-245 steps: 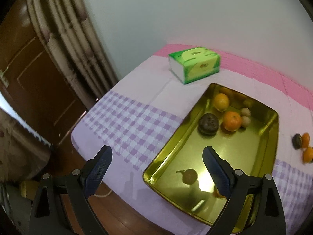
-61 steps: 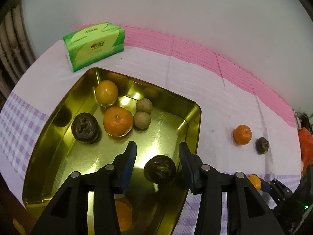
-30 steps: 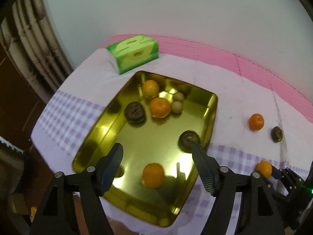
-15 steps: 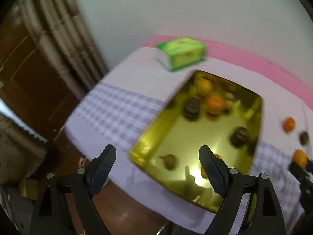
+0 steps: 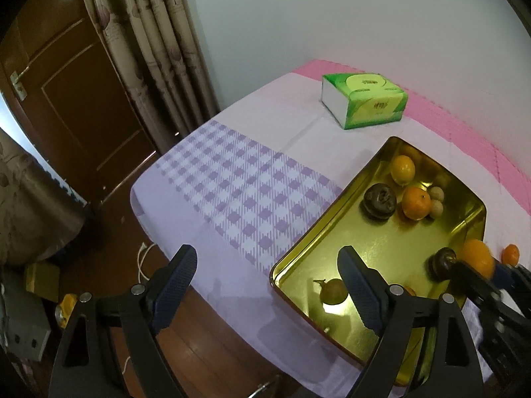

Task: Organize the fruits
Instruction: 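Lower the orange into the gold tin and open the right gripper, then grasp a loose orange with the left gripper while the right gripper nears a dark fruit, then drop the orange into the tin with the left gripper while the right gripper grasps the dark fruit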

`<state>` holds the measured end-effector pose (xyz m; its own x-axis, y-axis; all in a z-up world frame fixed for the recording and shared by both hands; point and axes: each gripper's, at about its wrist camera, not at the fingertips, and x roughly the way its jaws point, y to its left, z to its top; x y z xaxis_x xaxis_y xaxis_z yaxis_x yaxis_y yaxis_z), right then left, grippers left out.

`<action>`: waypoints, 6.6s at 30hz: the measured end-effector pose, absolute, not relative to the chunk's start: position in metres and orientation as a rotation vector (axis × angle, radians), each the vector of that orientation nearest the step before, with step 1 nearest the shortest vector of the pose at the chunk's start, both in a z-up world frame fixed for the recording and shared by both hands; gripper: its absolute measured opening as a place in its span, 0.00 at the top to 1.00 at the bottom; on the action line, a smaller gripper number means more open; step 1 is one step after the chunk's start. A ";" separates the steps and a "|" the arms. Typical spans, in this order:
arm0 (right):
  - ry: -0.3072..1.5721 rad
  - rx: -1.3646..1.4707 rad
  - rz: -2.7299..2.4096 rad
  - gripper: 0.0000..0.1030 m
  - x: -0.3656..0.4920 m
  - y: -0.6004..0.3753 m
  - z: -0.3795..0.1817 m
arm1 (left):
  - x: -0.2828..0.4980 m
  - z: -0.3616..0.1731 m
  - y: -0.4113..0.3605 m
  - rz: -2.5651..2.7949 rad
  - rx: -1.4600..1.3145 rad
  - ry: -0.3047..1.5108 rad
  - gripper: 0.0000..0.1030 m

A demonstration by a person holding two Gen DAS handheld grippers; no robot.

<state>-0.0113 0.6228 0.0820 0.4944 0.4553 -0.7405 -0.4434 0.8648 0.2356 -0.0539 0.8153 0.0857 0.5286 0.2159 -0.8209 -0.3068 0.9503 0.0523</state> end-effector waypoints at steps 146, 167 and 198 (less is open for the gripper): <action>0.870 0.011 0.107 0.61 -0.059 0.429 0.027 | -0.055 0.054 0.763 -0.181 -0.151 1.073 0.63; 0.869 0.014 0.106 0.60 -0.059 0.429 0.027 | -0.010 0.073 0.736 -0.223 -0.115 1.057 0.63; 0.865 0.034 0.113 0.60 -0.063 0.428 0.027 | 0.035 0.031 0.704 -0.191 -0.039 1.098 0.61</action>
<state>-0.0625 0.4277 0.0269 0.6429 0.1126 -0.7576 -0.0854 0.9935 0.0752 0.0352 0.7042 0.0306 0.4403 -0.1732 -0.8810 0.1346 0.9829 -0.1259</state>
